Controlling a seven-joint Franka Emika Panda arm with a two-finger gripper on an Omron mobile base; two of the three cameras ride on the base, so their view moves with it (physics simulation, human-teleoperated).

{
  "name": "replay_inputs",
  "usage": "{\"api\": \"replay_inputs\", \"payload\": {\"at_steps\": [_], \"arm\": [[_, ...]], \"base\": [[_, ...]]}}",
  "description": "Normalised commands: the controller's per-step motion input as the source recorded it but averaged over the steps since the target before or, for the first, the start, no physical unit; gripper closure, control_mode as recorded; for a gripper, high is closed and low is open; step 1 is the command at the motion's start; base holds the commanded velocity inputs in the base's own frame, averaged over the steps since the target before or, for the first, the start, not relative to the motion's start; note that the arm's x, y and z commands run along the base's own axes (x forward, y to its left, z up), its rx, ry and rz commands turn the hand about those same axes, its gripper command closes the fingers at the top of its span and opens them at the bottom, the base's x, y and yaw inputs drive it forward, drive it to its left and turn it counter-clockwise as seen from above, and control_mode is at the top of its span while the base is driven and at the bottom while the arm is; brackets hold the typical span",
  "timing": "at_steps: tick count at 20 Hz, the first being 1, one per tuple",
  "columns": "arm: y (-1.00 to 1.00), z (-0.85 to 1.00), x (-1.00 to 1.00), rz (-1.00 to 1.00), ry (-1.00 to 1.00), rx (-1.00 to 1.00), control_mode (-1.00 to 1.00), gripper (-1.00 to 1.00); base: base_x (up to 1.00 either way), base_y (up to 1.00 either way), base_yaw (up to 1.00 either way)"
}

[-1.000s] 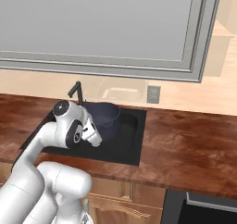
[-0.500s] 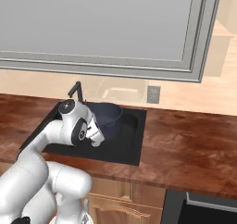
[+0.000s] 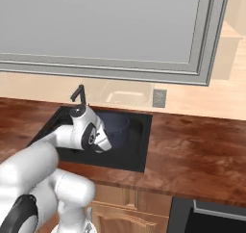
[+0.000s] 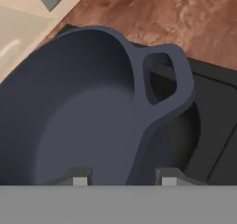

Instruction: Place the glass cup in the left basin and the pot in the right basin of the sink.

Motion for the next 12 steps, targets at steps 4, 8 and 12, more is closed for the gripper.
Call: {"api": "replay_inputs", "payload": {"at_steps": [4, 8, 12], "arm": [[0.00, -0.84, 0.00, 0.00, -0.07, 0.00, -1.00, 1.00], [0.00, -0.77, 0.00, 0.00, -0.10, 0.00, -1.00, 1.00], [0.00, -0.74, 0.00, 0.00, -0.13, 0.00, -1.00, 1.00]], "base": [[0.00, 0.00, 0.00], [0.00, 0.00, 0.00], [0.00, 0.00, 0.00]]}}
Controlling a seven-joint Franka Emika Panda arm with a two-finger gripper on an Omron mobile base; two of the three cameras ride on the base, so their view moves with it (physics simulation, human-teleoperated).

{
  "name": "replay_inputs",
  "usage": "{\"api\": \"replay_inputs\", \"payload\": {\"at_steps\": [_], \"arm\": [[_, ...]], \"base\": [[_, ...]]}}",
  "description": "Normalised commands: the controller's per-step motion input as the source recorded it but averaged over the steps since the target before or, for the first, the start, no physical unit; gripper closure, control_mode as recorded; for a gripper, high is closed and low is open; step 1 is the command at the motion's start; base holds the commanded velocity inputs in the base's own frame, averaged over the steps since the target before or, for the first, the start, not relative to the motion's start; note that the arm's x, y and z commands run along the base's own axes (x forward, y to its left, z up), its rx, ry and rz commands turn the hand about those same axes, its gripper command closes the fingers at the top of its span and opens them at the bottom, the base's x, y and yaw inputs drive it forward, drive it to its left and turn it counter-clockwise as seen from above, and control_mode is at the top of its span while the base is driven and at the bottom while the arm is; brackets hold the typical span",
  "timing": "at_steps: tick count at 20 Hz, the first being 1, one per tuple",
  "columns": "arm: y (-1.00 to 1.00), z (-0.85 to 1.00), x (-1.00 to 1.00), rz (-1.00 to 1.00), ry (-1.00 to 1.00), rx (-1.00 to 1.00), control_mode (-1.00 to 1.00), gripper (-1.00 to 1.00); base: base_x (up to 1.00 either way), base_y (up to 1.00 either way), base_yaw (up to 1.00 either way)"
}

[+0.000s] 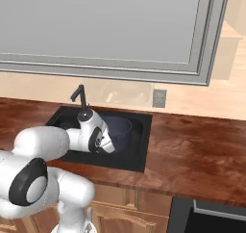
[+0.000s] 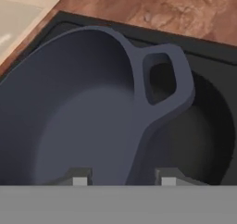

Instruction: Place the glass cup in the left basin and the pot in the right basin of the sink.

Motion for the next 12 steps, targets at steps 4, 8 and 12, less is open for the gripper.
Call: {"api": "replay_inputs", "payload": {"at_steps": [4, 8, 12], "arm": [[0.00, -0.82, 0.00, 0.01, -0.13, 0.00, -1.00, 1.00], [0.00, -0.87, 0.00, 0.01, -0.12, 0.00, -1.00, 1.00], [0.00, -0.83, 0.00, 0.02, -0.12, 0.00, -1.00, 1.00]], "base": [[0.00, 0.00, 0.00], [0.00, 0.00, 0.00], [0.00, 0.00, 0.00]]}}
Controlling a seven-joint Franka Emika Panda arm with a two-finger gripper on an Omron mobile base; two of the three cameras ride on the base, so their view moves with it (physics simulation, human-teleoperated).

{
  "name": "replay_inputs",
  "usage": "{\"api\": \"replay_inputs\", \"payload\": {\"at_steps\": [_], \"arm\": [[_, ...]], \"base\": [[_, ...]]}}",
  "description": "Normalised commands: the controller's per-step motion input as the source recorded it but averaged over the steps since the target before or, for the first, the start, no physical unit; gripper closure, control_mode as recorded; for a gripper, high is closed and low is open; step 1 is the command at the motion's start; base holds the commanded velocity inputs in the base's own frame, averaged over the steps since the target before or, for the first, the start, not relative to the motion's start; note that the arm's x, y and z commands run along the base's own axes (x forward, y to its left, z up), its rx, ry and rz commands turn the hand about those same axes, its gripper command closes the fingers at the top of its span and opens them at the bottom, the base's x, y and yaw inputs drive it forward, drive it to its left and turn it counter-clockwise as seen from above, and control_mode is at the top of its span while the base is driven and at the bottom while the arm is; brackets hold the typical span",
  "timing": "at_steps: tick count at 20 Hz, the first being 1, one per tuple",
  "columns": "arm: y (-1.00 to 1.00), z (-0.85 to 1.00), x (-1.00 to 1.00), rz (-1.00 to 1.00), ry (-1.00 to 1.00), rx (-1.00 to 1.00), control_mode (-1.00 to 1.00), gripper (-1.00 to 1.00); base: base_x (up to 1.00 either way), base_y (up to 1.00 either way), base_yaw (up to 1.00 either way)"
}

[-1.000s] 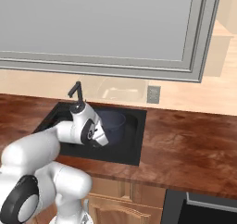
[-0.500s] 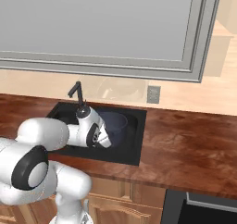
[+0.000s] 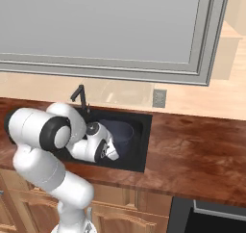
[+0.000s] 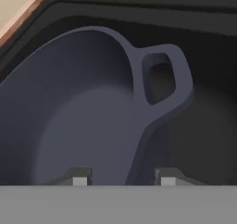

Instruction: Place the glass cup in the left basin and the pot in the right basin of the sink.

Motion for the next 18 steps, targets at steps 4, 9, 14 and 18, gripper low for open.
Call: {"api": "replay_inputs", "payload": {"at_steps": [4, 9, 14, 18], "arm": [[0.00, -0.77, 0.00, 0.03, -0.13, 0.00, -1.00, 1.00], [0.00, -0.70, 0.00, 0.02, -0.12, 0.00, -1.00, 1.00], [0.00, -0.57, 0.00, 0.02, -0.12, 0.00, -1.00, 1.00], [0.00, -0.35, 0.00, 0.02, -0.11, 0.00, -1.00, -1.00]], "base": [[0.00, 0.00, 0.00], [0.00, 0.00, 0.00], [0.00, 0.00, 0.00], [0.00, 0.00, 0.00]]}}
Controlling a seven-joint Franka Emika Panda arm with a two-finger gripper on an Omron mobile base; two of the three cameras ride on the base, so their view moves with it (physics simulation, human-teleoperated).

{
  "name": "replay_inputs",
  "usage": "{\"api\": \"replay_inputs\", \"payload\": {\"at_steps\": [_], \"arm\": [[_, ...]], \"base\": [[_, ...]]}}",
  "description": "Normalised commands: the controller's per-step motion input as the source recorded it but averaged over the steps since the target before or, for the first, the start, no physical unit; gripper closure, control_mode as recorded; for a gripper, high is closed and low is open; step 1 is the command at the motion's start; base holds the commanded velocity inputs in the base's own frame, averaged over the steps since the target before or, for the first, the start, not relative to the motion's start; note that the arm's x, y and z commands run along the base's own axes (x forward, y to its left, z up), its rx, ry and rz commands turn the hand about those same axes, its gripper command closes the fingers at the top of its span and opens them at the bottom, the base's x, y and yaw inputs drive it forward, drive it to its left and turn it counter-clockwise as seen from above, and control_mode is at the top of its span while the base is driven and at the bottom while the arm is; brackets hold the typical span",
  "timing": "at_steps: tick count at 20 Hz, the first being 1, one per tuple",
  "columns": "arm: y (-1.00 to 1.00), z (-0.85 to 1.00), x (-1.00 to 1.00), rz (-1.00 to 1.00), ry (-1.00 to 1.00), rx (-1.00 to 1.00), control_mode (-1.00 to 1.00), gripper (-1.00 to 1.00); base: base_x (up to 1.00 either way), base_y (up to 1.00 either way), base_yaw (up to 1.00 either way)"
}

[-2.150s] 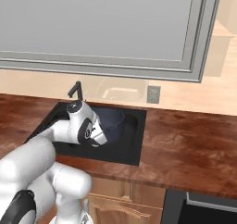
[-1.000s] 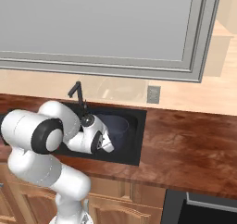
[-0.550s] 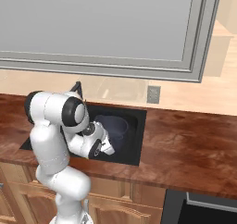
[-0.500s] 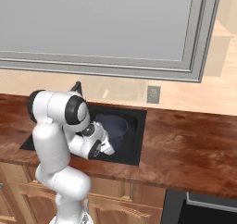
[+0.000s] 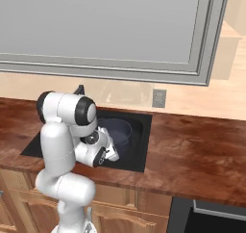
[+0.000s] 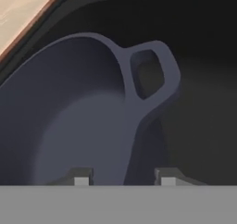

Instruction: Place the glass cup in the left basin and the pot in the right basin of the sink.

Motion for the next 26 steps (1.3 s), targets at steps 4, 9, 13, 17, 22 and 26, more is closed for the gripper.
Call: {"api": "replay_inputs", "payload": {"at_steps": [4, 9, 13, 17, 22, 26], "arm": [[-0.12, -0.01, -0.09, 0.01, -0.12, 0.00, -1.00, -1.00], [-0.21, 0.24, -0.05, 0.02, -0.08, 0.02, -1.00, -1.00], [-0.14, 0.54, -0.09, 0.04, -0.05, 0.01, -1.00, -1.00], [-0.06, 0.67, -0.12, 0.03, -0.05, 0.00, -1.00, -1.00], [0.00, 0.78, -0.16, 0.05, -0.02, 0.03, -1.00, -1.00], [0.00, 0.83, -0.15, 0.11, 0.00, 0.09, -1.00, -1.00]], "base": [[0.00, 0.00, 0.00], [0.00, 0.00, 0.00], [0.00, 0.00, 0.00], [0.00, 0.00, 0.00], [0.00, 0.00, 0.00], [0.00, 0.00, 0.00]]}}
